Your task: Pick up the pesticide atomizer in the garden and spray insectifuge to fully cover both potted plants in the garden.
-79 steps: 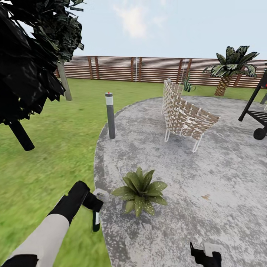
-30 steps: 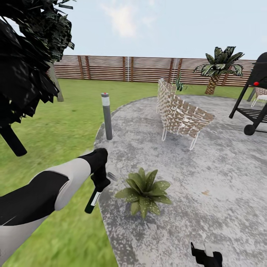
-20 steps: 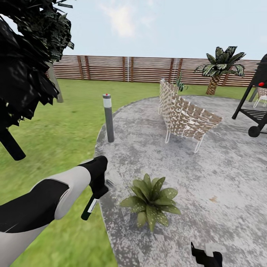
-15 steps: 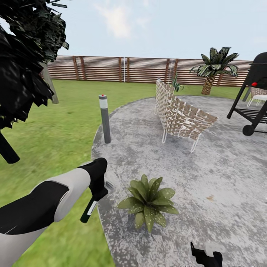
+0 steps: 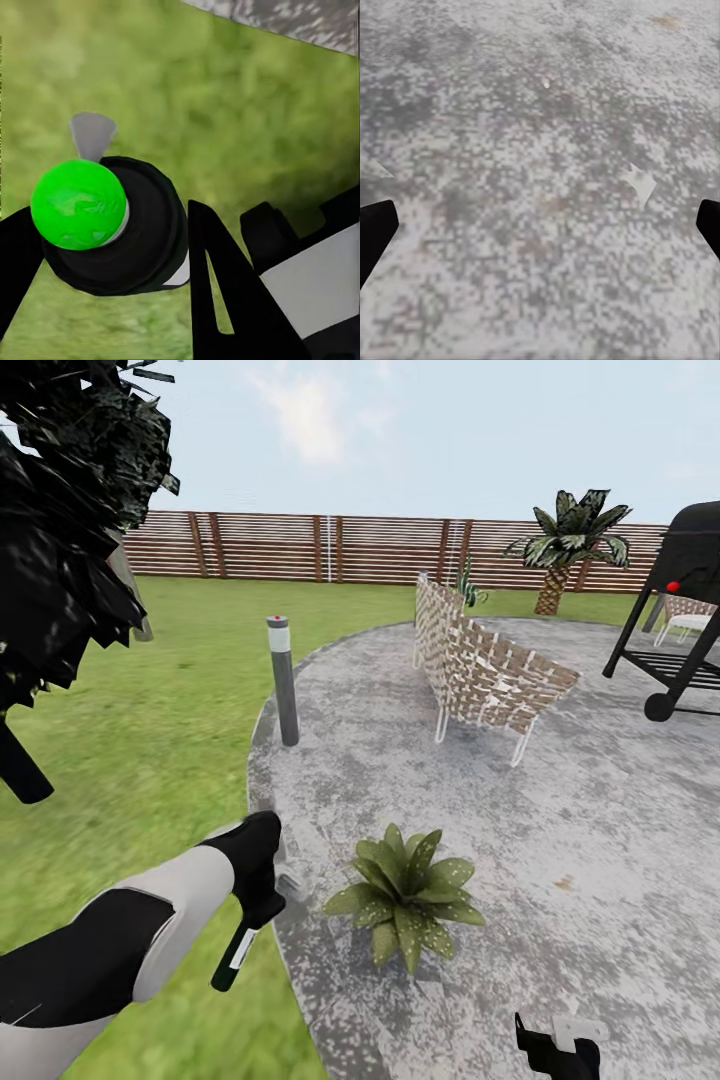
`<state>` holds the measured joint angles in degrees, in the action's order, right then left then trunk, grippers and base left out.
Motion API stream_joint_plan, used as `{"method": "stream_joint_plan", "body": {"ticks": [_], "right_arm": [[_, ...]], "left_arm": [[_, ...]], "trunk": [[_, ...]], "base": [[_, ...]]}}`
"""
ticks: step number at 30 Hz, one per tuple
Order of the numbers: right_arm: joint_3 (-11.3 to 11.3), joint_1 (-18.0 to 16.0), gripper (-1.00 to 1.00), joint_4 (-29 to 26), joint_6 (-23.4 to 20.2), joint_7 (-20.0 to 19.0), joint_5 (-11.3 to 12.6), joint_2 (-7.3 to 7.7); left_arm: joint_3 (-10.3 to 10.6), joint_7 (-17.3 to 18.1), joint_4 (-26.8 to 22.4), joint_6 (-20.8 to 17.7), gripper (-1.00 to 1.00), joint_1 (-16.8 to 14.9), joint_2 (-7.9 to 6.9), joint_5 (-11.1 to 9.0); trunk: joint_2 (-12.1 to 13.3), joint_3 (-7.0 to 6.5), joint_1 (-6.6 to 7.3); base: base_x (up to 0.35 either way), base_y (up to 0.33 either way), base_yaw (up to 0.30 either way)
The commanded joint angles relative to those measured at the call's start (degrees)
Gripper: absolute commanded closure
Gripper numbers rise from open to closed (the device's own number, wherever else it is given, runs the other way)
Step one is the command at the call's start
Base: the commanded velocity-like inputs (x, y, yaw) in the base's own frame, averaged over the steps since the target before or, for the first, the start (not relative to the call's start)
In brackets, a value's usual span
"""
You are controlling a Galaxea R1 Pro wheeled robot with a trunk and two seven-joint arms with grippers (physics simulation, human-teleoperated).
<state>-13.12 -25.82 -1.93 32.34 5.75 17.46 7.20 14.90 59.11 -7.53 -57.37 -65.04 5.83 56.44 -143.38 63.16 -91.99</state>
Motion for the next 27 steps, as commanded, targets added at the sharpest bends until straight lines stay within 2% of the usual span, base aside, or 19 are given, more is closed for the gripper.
{"method": "stream_joint_plan", "body": {"ticks": [1,2,3,6,9,14,17,19,21,27], "right_arm": [[-0.5,0.0,-1.0,0.0,0.1,0.3,0.2,0.0],[-0.5,0.0,-1.0,0.0,0.1,0.3,0.2,0.0],[-0.5,0.0,-1.0,0.0,0.1,0.3,0.2,0.0],[-0.5,0.0,-1.0,0.0,0.1,0.3,0.2,0.0],[-0.5,0.0,-1.0,0.0,0.1,0.3,0.2,0.0],[-0.5,0.0,-1.0,0.0,0.1,0.3,0.2,0.0],[-0.5,0.0,-1.0,0.0,0.1,0.3,0.2,0.05],[-0.5,0.0,-1.0,0.0,0.1,0.3,0.2,0.08],[-0.5,0.0,-1.0,0.0,0.1,0.3,0.2,0.09],[-0.5,0.0,-1.0,0.0,0.1,0.3,0.2,0.09]], "left_arm": [[0.4,0.6,-2.1,-0.2,1.0,1.1,-0.02,0.3],[0.3,0.7,-6.6,-0.2,1.0,3.8,0.12,0.3],[0.3,0.9,-8.8,-0.2,1.0,5.1,0.25,0.2],[0.2,1.0,-11.5,-0.2,1.0,7.5,0.44,0.2],[-0.3,1.0,-11.8,-0.5,1.0,8.0,-0.14,0.2],[-1.2,1.4,-11.3,-0.9,1.0,7.9,-0.22,0.1],[-1.1,3.9,-11.1,-0.9,1.0,7.7,-0.45,0.2],[-0.9,8.4,-11.4,-0.6,1.0,7.3,-1.07,0.6],[-0.6,11.1,-11.8,-0.4,1.0,7.3,-1.16,1.0],[-0.5,12.1,-11.9,-0.4,1.0,7.5,-0.57,1.1]], "trunk": [[0.0,0.05,0.01],[0.0,0.05,0.01],[0.0,0.05,0.01],[0.0,0.05,0.01],[0.0,0.05,0.01],[0.0,0.05,0.01],[0.0,0.05,0.01],[0.0,0.05,0.01],[0.0,0.05,0.01],[0.0,0.05,0.01]], "base": [[-0.003,0.014,0.0],[-0.001,0.005,0.0],[0.0,0.002,0.0],[0.0,0.0,0.0],[0.051,0.044,0.0],[0.215,0.179,0.0],[0.056,0.052,0.0],[0.013,0.012,0.0],[0.003,0.003,0.0],[0.0,0.0,-0.146]]}}
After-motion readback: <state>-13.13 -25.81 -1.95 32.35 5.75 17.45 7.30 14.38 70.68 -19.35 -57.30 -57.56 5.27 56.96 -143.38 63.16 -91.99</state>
